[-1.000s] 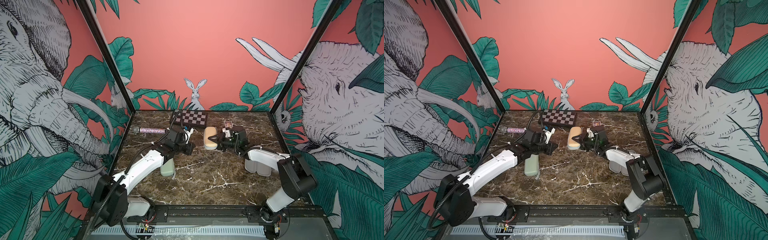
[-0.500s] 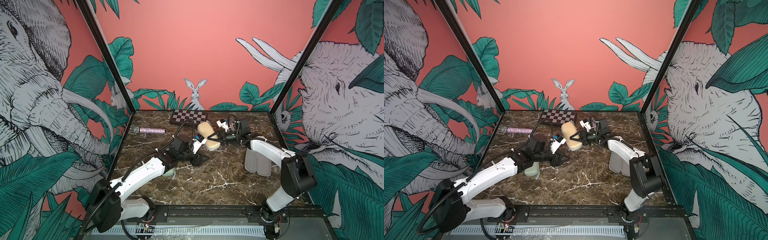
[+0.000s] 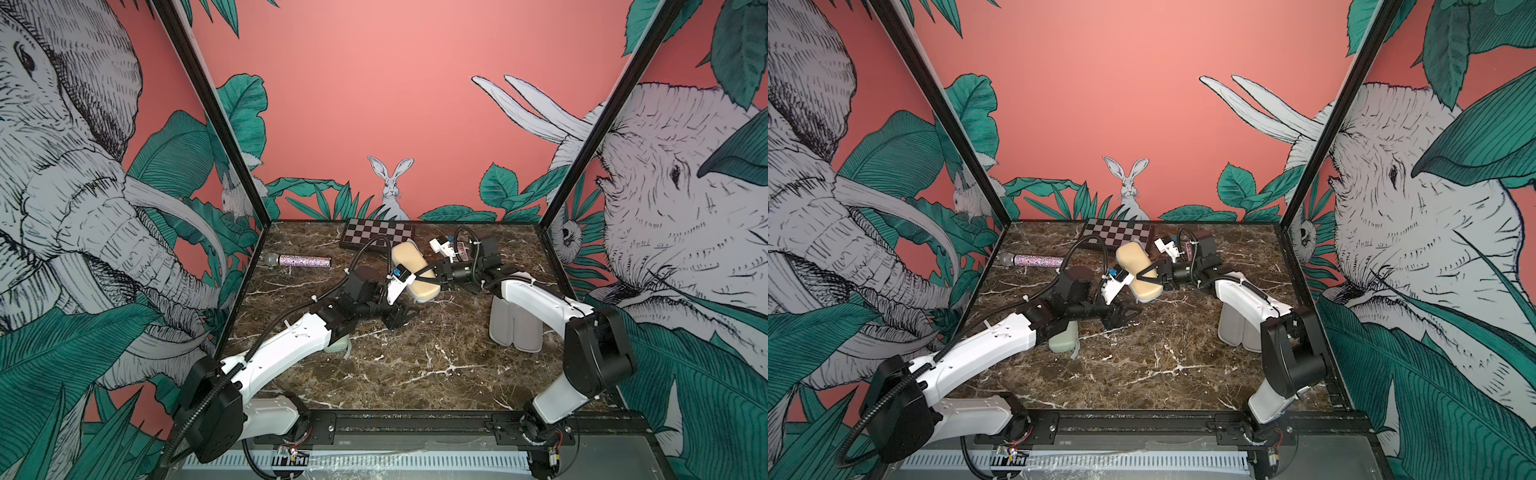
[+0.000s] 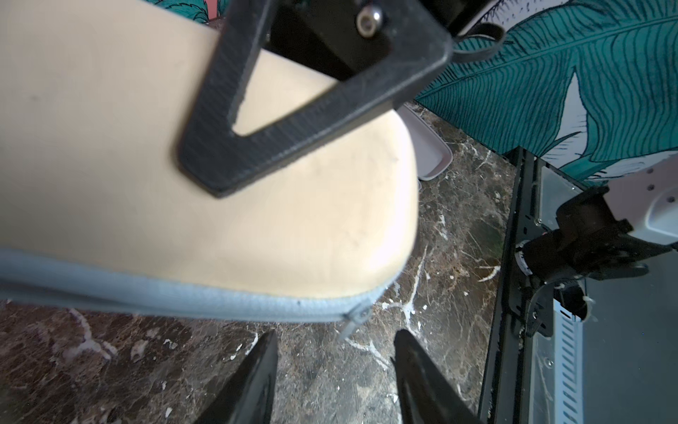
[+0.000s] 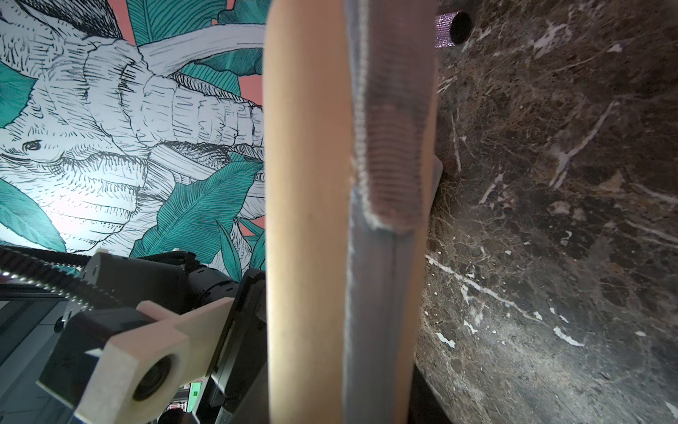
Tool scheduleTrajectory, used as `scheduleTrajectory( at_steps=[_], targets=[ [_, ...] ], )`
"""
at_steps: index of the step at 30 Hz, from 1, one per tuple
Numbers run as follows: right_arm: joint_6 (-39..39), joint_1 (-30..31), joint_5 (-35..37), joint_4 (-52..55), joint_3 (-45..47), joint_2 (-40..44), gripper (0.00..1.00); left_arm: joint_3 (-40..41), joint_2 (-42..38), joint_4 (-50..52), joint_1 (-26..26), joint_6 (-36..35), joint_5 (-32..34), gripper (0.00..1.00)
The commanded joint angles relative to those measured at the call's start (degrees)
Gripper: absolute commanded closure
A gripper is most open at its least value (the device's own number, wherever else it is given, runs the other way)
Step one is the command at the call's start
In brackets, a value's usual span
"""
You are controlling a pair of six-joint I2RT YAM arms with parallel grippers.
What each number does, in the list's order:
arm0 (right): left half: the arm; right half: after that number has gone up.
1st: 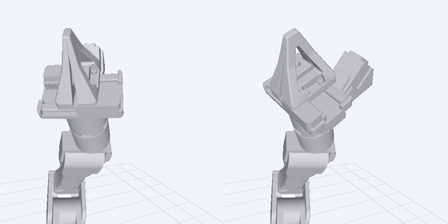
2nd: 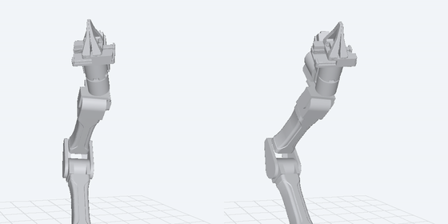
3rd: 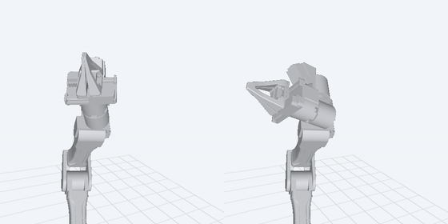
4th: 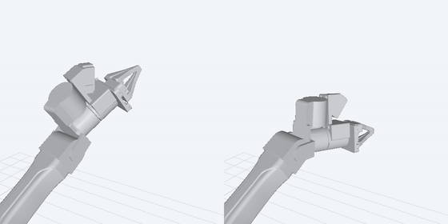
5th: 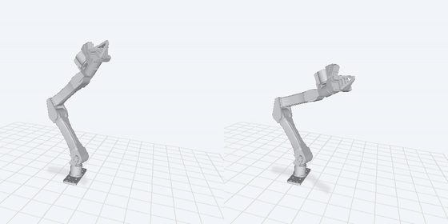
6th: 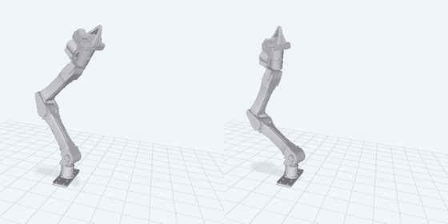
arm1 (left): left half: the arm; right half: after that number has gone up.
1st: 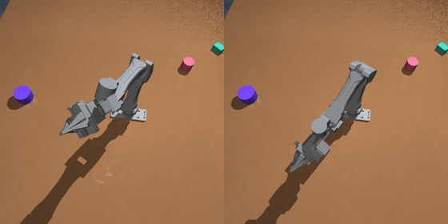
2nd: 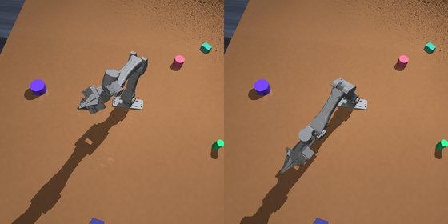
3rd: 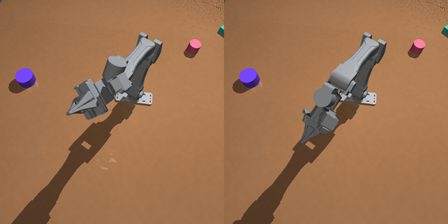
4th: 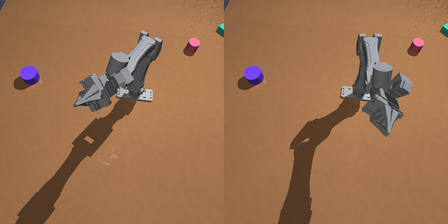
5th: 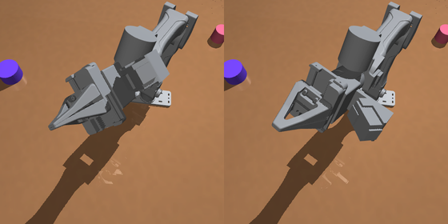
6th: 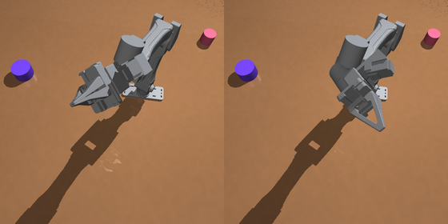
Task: Put umbrellas into zippered umbrella sleeves
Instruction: Zip the zipper on the umbrella sleeve.
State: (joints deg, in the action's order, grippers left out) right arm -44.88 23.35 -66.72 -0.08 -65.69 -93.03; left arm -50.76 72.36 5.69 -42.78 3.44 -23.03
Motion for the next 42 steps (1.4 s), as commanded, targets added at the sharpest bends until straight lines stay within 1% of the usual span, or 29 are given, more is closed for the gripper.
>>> scheduleTrajectory(
  at_steps=[1,3,7,13,18,20,22,25,27,29,31,35,36,38,39,42],
  targets=[
    [0.4,0.8,-3.0,-4.6,-0.6,1.7,1.00,-2.4,0.5,-3.0,-0.2,0.6,1.1,0.49],
    [0.5,0.8,-2.7,-4.5,-0.3,1.8,1.00,-2.5,0.7,-4.1,-0.3,1.4,1.8,0.51],
    [-0.2,1.2,-2.6,-5.1,-0.3,1.8,1.00,-2.7,1.4,-5.0,-0.2,2.3,2.6,0.58],
    [0.1,1.6,-2.5,-4.6,0.1,1.7,1.00,-3.1,1.7,-5.7,-0.3,3.4,2.5,0.73],
    [1.1,1.6,-1.9,-4.0,0.7,1.7,1.00,-3.0,0.9,-5.6,-0.2,4.0,2.8,0.81],
    [1.3,1.6,-1.9,-4.0,1.1,0.2,1.00,-3.0,0.5,-4.9,-0.1,4.1,3.4,0.85],
    [2.4,1.6,-1.9,-3.3,1.5,0.5,1.00,-3.2,0.3,-3.6,-0.2,3.8,4.0,0.90],
    [7.9,1.5,-1.4,2.5,1.5,0.9,1.00,-3.6,-0.2,-1.2,0.6,3.2,4.1,1.00],
    [11.7,1.3,-0.2,7.2,2.2,0.9,1.00,-4.1,-0.9,1.4,1.5,1.7,3.5,1.00],
    [12.0,1.2,0.1,7.5,3.9,2.8,1.00,-4.7,-2.2,4.9,2.3,-0.2,3.5,1.00],
    [12.3,1.2,0.1,7.4,5.4,3.4,1.00,-4.8,-3.2,8.0,4.9,-1.8,3.9,1.00],
    [14.9,1.2,-0.3,10.3,6.7,4.2,1.00,-5.8,-2.4,15.2,6.2,-6.0,8.7,1.00],
    [15.1,1.2,-0.2,10.9,6.8,3.9,1.00,-5.6,-2.1,15.2,6.2,-5.8,9.0,1.00],
    [15.8,1.3,0.3,12.4,6.3,2.6,1.00,-4.2,-1.3,13.2,6.2,-4.1,7.2,1.00],
    [17.2,1.4,1.0,14.3,5.5,1.7,1.00,-3.5,-0.6,11.9,5.9,-2.7,6.5,1.00],
    [23.2,1.5,3.7,22.6,1.0,-4.6,1.00,0.8,1.0,5.7,4.5,1.1,5.8,1.00]
  ],
)
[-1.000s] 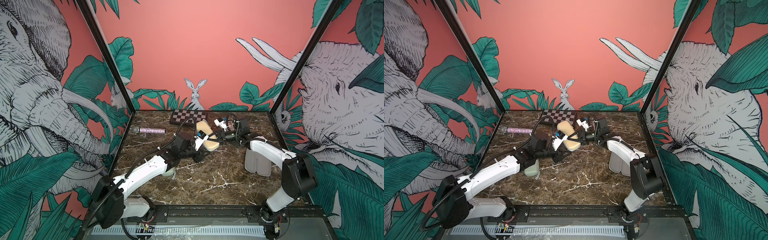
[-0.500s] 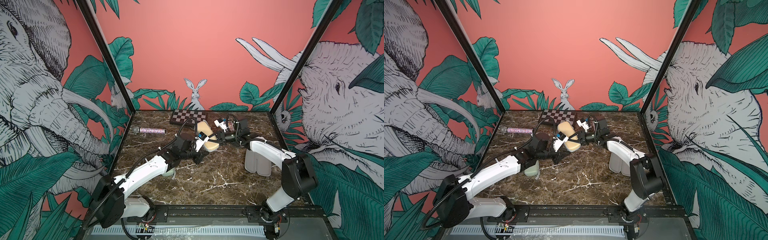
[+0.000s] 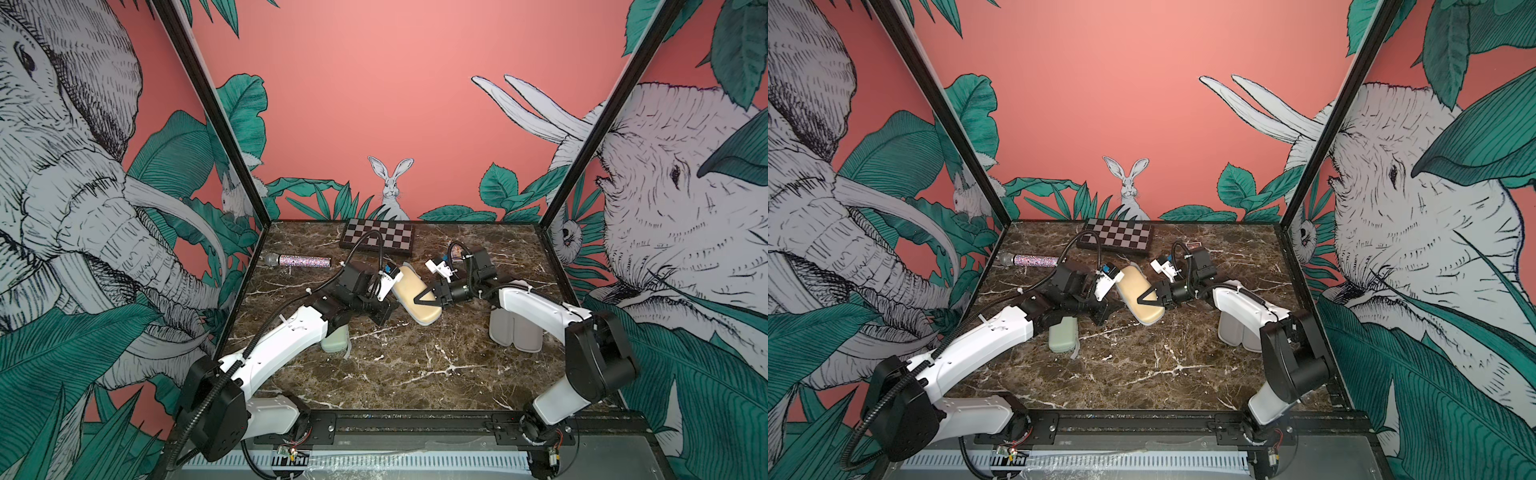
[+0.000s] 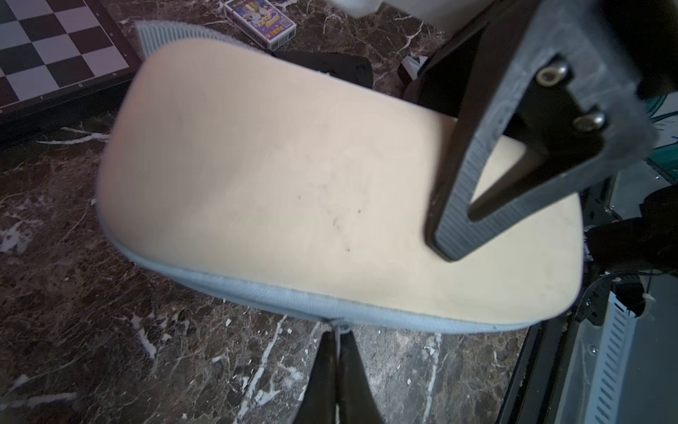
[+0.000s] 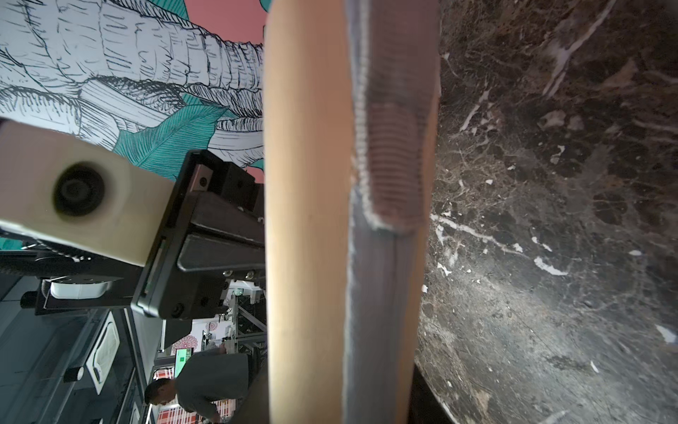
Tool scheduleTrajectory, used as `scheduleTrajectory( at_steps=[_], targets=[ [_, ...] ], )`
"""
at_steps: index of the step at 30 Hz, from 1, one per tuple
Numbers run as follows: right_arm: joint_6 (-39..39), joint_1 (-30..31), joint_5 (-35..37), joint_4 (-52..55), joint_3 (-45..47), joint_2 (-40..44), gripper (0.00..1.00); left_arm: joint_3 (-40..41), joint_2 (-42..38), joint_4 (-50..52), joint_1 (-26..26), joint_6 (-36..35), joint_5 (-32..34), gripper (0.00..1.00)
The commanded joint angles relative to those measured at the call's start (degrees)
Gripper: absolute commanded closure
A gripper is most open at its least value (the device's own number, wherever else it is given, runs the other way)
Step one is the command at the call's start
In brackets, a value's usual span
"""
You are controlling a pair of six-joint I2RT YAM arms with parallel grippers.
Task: Put umbrellas into zippered umbrella sleeves
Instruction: Zip the zipper on the umbrella sleeve, then place the umbrella sleeve at the center of the board, then zip the zipper on the umbrella sleeve.
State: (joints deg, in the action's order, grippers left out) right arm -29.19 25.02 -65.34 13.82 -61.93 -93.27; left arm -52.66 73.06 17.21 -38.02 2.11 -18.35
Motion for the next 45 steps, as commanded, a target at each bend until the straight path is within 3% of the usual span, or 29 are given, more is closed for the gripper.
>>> scheduleTrajectory(
  at_steps=[1,5,8,13,18,19,23,28,35,41,45],
  targets=[
    [9.2,-0.1,3.0,10.7,-4.2,-6.1,1.00,4.0,0.6,-7.5,-0.5,3.9,0.9,1.00],
    [15.7,-0.1,7.7,19.3,-10.2,-13.4,0.96,9.2,2.1,-15.4,-1.2,11.1,-1.2,1.00],
    [16.7,0.1,12.0,21.3,-12.1,-16.4,0.83,11.9,4.6,-18.9,-1.8,14.7,-0.6,1.00],
    [16.3,0.1,21.9,22.2,-12.9,-17.2,0.46,13.4,10.4,-23.6,-4.1,19.5,-0.5,1.00],
    [18.7,-0.4,33.8,27.2,-15.0,-14.7,0.14,12.8,12.7,-22.7,-4.2,19.8,-0.4,1.00],
    [18.8,-0.6,35.4,27.8,-14.9,-13.9,0.12,12.5,13.0,-22.5,-4.2,19.9,-0.5,1.00],
    [20.3,1.4,42.0,22.1,-7.4,-3.8,0.11,11.6,14.1,-20.8,-4.2,20.4,-0.7,1.00],
    [31.2,11.6,56.0,10.8,5.2,9.1,0.11,10.1,15.7,-19.2,-4.2,20.4,-1.1,1.00],
    [37.2,18.5,59.9,8.2,1.9,0.7,0.09,9.2,16.8,-19.3,-4.2,20.6,-2.1,1.00],
    [37.2,18.8,63.2,6.0,1.5,-5.0,0.09,9.9,16.9,-20.0,-3.9,20.8,-2.5,1.00],
    [38.2,18.7,66.7,10.5,0.2,-7.8,0.16,9.6,16.6,-18.7,-2.5,19.9,-3.2,1.00]
  ],
)
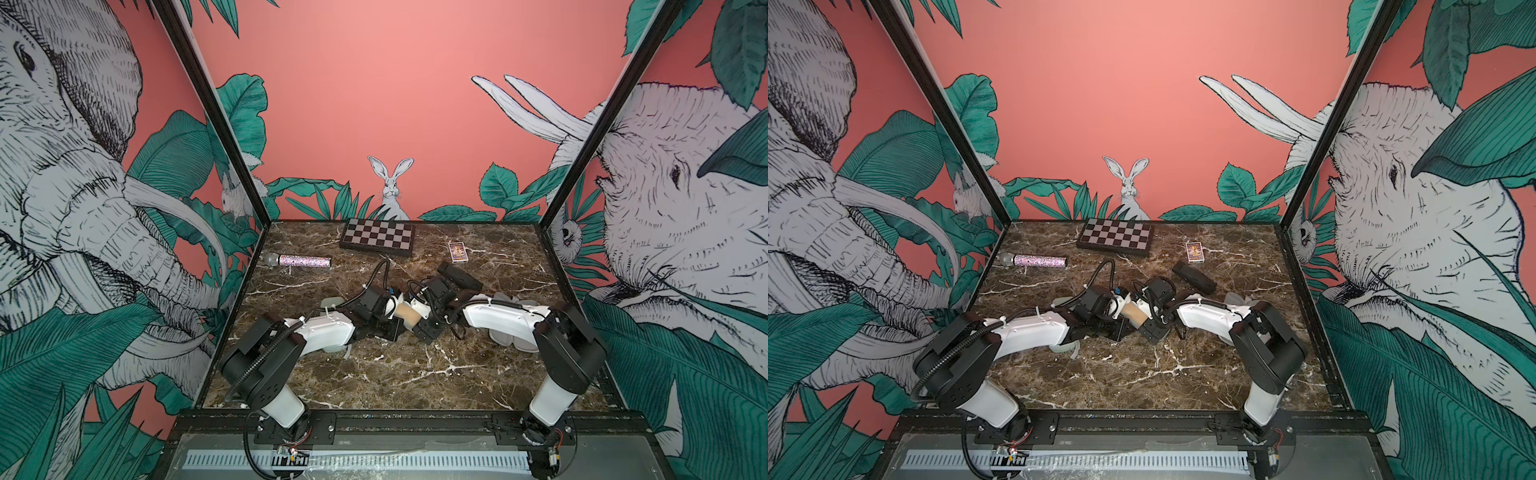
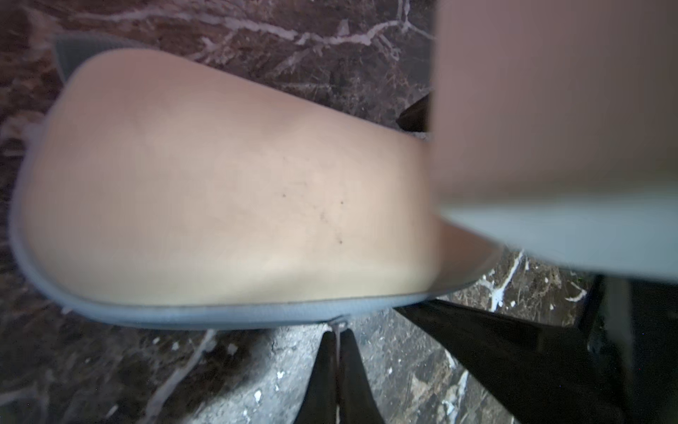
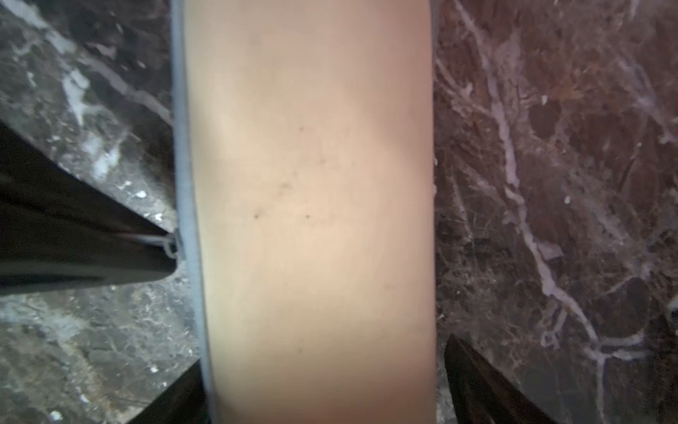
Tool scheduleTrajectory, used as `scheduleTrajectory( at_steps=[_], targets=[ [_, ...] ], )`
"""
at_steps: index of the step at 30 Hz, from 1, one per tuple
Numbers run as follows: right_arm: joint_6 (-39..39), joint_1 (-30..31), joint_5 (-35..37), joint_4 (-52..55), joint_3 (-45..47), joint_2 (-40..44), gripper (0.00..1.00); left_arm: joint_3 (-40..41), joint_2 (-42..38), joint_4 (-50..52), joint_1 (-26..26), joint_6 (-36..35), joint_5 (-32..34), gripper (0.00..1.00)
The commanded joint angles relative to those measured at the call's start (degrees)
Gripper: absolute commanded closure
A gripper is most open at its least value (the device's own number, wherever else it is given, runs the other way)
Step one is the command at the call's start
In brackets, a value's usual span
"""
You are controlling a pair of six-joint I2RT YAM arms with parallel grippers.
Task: Put umbrellas into zippered umbrella sleeves
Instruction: Zip the zipper on the umbrella sleeve.
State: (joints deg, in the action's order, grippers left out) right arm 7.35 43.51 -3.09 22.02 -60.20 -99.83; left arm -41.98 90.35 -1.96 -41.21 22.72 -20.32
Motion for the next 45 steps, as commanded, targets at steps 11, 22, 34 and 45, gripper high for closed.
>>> scheduleTrajectory(
  at_steps=[11,22,34,45],
  targets=[
    [9.6,-0.4,8.8,9.6,-3.0,-2.6,0.63,-5.0,-2.4,13.3,9.1,-7.6,4.6,1.00],
    [38.8,-2.4,2.0,11.1,-5.3,-3.4,0.56,-5.5,-0.4,11.7,11.0,-5.2,3.7,1.00],
    [26.5,-6.3,2.6,7.0,-11.0,-0.8,0.01,1.5,-2.0,5.9,7.8,5.3,0.6,1.00],
    [-55.5,-2.9,1.2,7.3,-6.3,7.7,0.01,5.2,-1.1,-8.0,-1.3,17.3,5.4,1.00]
  ],
)
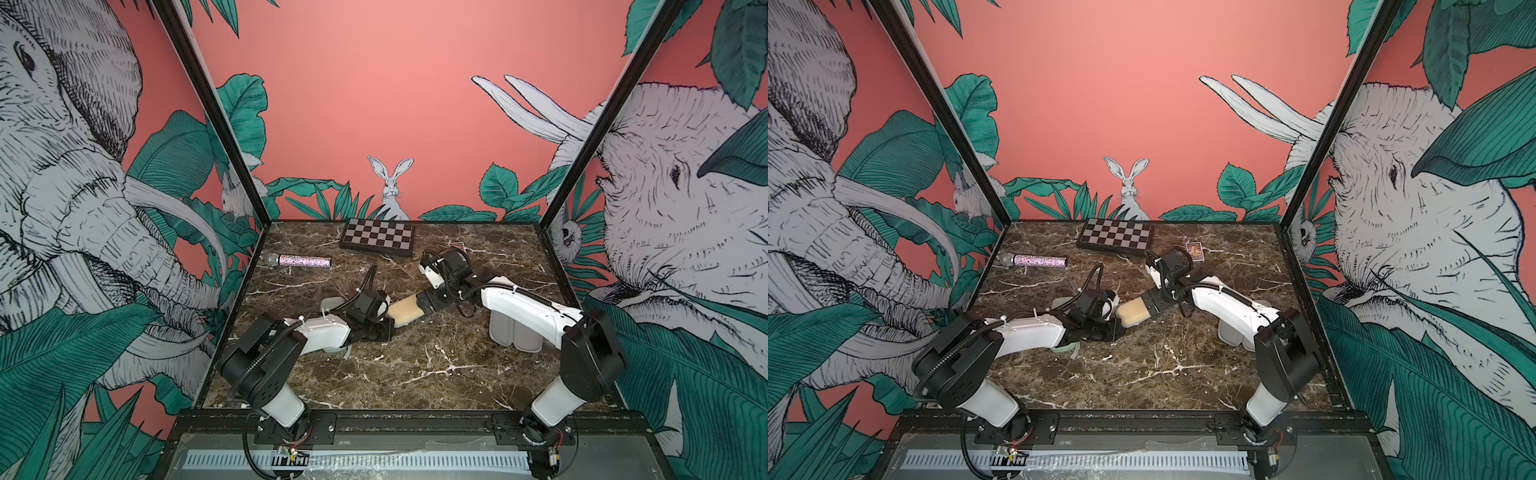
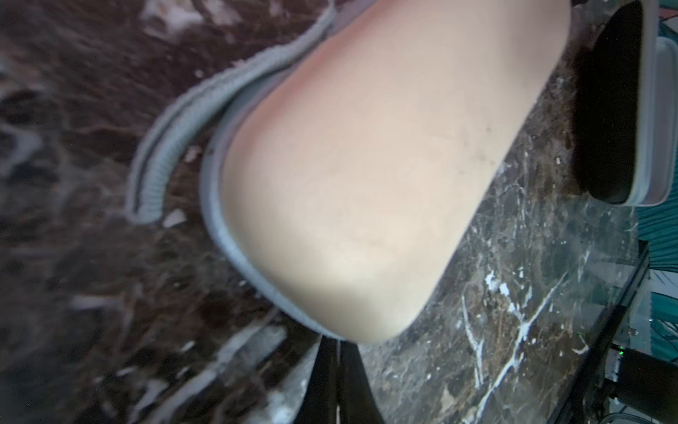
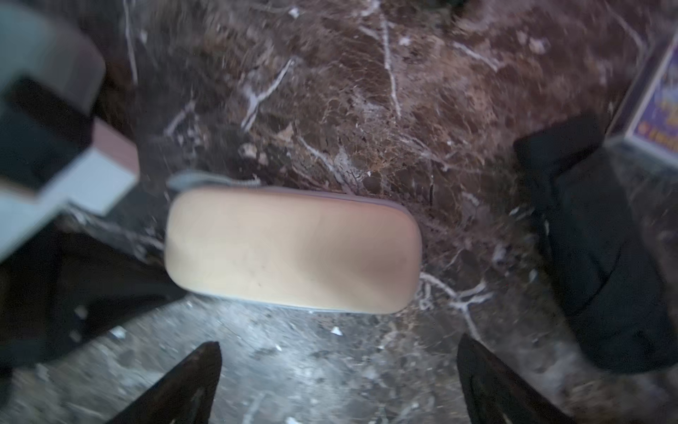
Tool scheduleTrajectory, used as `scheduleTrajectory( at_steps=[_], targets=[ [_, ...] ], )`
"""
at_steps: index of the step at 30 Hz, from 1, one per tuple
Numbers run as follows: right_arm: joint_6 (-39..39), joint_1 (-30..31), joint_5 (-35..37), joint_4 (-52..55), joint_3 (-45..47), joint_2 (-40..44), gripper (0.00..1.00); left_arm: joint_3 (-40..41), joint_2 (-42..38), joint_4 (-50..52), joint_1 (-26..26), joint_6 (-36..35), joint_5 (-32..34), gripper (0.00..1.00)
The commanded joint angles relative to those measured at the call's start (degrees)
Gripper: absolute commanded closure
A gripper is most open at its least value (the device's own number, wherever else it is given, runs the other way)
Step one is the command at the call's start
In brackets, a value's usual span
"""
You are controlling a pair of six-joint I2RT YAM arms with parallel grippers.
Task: Put umbrellas into zippered umbrella sleeves
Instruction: Zip the zipper on the umbrella sleeve.
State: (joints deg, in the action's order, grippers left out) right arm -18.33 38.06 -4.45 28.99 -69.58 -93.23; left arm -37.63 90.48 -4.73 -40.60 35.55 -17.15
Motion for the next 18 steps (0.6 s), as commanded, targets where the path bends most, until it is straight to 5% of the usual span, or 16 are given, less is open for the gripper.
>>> scheduleTrajectory(
  at_steps=[1,7,11,18],
  targets=[
    [-35.7,3.3,4.9,-0.7,4.5,3.8,0.00,0.8,-0.9,-5.7,-2.8,4.5,2.7,1.00],
    [-51.3,4.3,11.9,9.3,0.7,0.1,0.01,0.8,0.8,-9.6,-5.7,6.9,4.3,1.00],
    [-52.1,4.5,3.6,2.8,-1.1,-7.4,0.01,0.4,2.8,-12.6,-7.7,8.0,4.8,1.00],
    [-50.8,5.4,8.2,5.9,-11.6,-14.8,0.01,1.8,4.4,-15.6,-8.3,9.2,5.1,1.00]
  ],
)
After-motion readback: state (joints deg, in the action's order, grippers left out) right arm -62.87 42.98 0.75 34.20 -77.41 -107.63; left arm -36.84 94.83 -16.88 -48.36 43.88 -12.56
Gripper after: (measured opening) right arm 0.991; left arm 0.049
